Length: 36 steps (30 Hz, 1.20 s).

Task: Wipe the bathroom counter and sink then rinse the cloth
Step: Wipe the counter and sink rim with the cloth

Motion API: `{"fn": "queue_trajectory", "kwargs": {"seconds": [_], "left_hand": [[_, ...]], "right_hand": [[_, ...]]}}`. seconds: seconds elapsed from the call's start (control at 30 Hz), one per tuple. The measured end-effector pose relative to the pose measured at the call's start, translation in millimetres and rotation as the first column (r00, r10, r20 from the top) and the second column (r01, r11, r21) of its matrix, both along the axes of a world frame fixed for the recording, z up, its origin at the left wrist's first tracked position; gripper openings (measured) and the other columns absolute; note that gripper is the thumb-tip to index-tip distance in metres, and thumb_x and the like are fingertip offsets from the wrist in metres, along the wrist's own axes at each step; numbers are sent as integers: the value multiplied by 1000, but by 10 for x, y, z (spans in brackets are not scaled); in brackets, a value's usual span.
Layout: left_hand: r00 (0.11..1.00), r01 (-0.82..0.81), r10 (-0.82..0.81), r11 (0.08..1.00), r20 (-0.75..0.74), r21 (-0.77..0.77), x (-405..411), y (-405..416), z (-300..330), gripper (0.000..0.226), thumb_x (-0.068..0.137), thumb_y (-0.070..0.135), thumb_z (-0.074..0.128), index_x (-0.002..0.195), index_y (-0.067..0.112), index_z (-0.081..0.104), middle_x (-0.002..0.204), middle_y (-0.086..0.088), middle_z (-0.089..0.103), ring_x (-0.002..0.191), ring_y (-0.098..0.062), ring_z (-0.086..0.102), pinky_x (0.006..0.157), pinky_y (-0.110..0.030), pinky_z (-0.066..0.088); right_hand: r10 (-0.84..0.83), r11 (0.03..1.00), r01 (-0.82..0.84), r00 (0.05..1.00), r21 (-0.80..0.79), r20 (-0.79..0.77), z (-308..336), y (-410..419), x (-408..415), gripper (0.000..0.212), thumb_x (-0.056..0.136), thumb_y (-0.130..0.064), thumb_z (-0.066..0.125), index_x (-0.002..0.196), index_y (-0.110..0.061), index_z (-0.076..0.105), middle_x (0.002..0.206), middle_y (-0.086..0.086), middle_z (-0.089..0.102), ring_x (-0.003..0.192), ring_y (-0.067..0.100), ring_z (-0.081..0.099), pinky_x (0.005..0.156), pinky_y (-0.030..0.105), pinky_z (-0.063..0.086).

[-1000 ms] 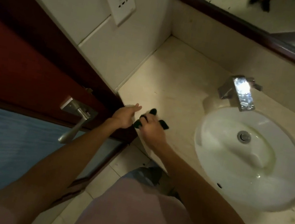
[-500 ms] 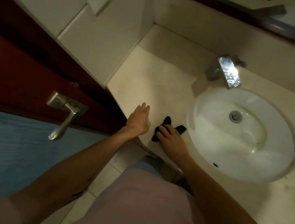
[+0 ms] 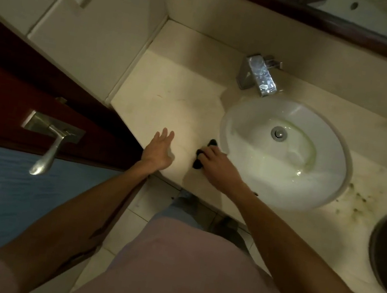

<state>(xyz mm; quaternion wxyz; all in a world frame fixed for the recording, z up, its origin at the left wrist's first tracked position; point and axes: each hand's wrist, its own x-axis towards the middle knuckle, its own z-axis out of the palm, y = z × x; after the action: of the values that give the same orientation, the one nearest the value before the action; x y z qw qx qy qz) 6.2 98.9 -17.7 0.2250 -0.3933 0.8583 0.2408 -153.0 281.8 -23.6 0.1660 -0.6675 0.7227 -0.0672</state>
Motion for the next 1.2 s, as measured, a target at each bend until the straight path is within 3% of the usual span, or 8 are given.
{"fn": "queue_trajectory", "kwargs": {"seconds": [0.1, 0.27, 0.57, 0.67, 0.83, 1.0, 1.1, 1.2], "left_hand": [[1000, -9, 9, 1000, 13, 1, -43, -20, -5, 84, 90, 19, 61, 160, 22, 13, 168, -5, 4, 153, -32, 8, 121, -43, 26], [999, 30, -29, 999, 26, -38, -142, 136, 5, 64, 88, 21, 58, 147, 12, 34, 158, -11, 26, 136, -35, 36, 108, -47, 42], [995, 30, -30, 1000, 92, 8, -356, 1149, -31, 95, 92, 33, 60, 158, 7, -4, 166, -17, -8, 151, -42, -4, 121, -50, 20], [991, 52, -43, 996, 128, -73, -376, 1229, -44, 101, 88, 43, 61, 158, 6, -3, 166, -18, -6, 150, -45, 0, 116, -54, 27], [993, 27, -20, 998, 118, -61, -399, 1203, 9, 93, 92, 43, 57, 159, 9, 1, 167, -13, -3, 152, -40, 2, 118, -53, 29], [993, 89, -85, 995, 86, -44, -333, 986, 55, 82, 93, 46, 54, 158, 15, 15, 166, -11, 10, 149, -37, 21, 113, -46, 36], [995, 91, -90, 995, 46, -31, -293, 827, 121, 76, 91, 43, 57, 156, 20, 24, 162, -8, 29, 136, -32, 44, 106, -39, 42], [1000, -16, 17, 1000, -11, 21, -224, 662, 176, 79, 88, 44, 58, 157, 24, 23, 151, -8, 47, 131, -32, 51, 106, -36, 43]], "right_hand": [[75, 996, -77, 996, 47, 44, -97, -3, 422, 43, 84, -13, 70, 126, -10, 59, 136, 15, 55, 124, 39, 50, 95, 52, 50], [-37, 997, 33, 998, 72, 56, -195, 343, 562, 64, 70, -10, 85, 130, -11, 64, 142, 13, 56, 134, 42, 50, 110, 52, 45], [-148, 989, 145, 981, 33, 122, -283, 1426, -227, 64, 74, -1, 80, 134, -15, 63, 148, 9, 54, 137, 37, 46, 105, 52, 50], [-230, 973, 230, 964, 17, 130, -232, 1719, -576, 60, 71, 10, 73, 128, -10, 67, 137, 14, 60, 124, 40, 53, 94, 51, 56], [-370, 927, 375, 918, -12, 140, -63, 1825, -929, 51, 77, 17, 64, 123, -5, 69, 134, 17, 61, 122, 42, 52, 97, 53, 52], [-311, 933, 350, 902, -85, 300, 241, 1142, -622, 40, 89, -2, 63, 128, -9, 67, 136, 12, 58, 125, 33, 50, 102, 44, 50], [-349, 848, 492, 796, -195, 494, 376, 622, -292, 41, 91, -7, 65, 132, -13, 64, 131, 6, 58, 118, 24, 53, 104, 34, 47], [-423, 683, 722, 516, -111, 745, 531, 237, -49, 35, 95, -14, 65, 130, -20, 63, 124, -1, 62, 113, 12, 59, 101, 22, 48]]}}
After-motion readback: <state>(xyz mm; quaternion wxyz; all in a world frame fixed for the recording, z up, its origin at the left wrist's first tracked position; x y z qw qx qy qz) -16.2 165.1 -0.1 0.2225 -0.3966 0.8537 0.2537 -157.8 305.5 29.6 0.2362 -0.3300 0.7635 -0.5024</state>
